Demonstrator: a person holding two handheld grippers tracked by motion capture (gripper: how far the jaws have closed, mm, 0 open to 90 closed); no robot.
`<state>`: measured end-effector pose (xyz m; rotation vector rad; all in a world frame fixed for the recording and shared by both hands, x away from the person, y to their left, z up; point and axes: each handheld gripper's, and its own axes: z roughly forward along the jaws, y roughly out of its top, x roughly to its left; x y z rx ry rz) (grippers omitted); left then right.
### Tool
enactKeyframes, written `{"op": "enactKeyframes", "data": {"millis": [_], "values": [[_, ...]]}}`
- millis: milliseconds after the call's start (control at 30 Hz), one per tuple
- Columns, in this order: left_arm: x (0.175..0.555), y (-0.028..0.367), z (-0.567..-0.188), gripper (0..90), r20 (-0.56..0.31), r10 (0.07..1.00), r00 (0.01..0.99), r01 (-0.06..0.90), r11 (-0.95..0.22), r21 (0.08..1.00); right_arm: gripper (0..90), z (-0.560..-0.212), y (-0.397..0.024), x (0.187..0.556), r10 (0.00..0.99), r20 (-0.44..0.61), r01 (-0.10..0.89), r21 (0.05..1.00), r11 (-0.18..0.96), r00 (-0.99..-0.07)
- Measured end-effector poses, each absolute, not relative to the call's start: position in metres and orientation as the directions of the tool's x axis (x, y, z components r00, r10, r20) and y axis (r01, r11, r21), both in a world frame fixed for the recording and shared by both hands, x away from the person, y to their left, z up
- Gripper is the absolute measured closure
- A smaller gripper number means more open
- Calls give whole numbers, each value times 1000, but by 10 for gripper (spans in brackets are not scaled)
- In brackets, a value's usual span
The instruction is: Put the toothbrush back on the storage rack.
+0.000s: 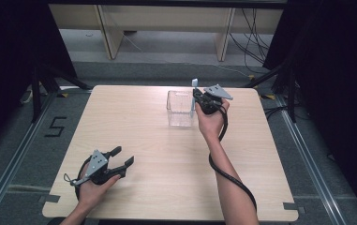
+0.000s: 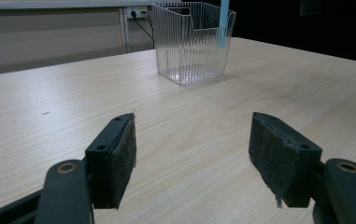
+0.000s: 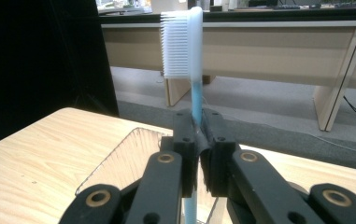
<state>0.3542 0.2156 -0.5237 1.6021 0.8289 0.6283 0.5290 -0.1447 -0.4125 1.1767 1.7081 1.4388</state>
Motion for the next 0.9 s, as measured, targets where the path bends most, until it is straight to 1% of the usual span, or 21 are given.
{"op": "enactKeyframes", "data": {"millis": [167,233,333,400,467,533,567,700,800,833,867,900], "values": [[354,216,-524,321,-43,795,605,175,-80,981,856,-415,-145,529,906,83,241,970,22,-416],[355,215,-524,321,-46,792,608,169,-73,983,856,-416,-144,528,906,99,255,967,10,-411],[354,216,-523,320,-41,796,604,179,-85,980,856,-419,-145,530,905,75,242,970,31,-418],[354,216,-523,320,-42,796,604,179,-85,980,856,-419,-145,529,905,88,256,967,23,-416],[354,216,-524,320,-43,795,605,177,-81,981,856,-421,-145,530,904,73,248,968,37,-420],[355,215,-524,320,-45,793,608,170,-74,983,856,-422,-145,529,906,80,252,967,30,-415],[354,216,-523,320,-42,796,604,180,-85,980,856,-423,-146,530,905,70,244,969,37,-420],[354,216,-523,320,-42,796,603,179,-85,980,855,-425,-146,529,904,89,261,965,26,-418],[354,216,-524,320,-42,795,605,175,-82,981,855,-426,-146,529,905,73,254,966,40,-418],[354,216,-523,320,-40,796,603,179,-87,980,854,-428,-145,528,905,95,265,964,20,-414],[354,216,-523,320,-40,797,603,179,-87,980,854,-428,-145,528,905,95,265,964,20,-414],[354,216,-523,320,-39,796,603,179,-87,980,854,-430,-146,528,905,72,255,966,41,-418]]}}
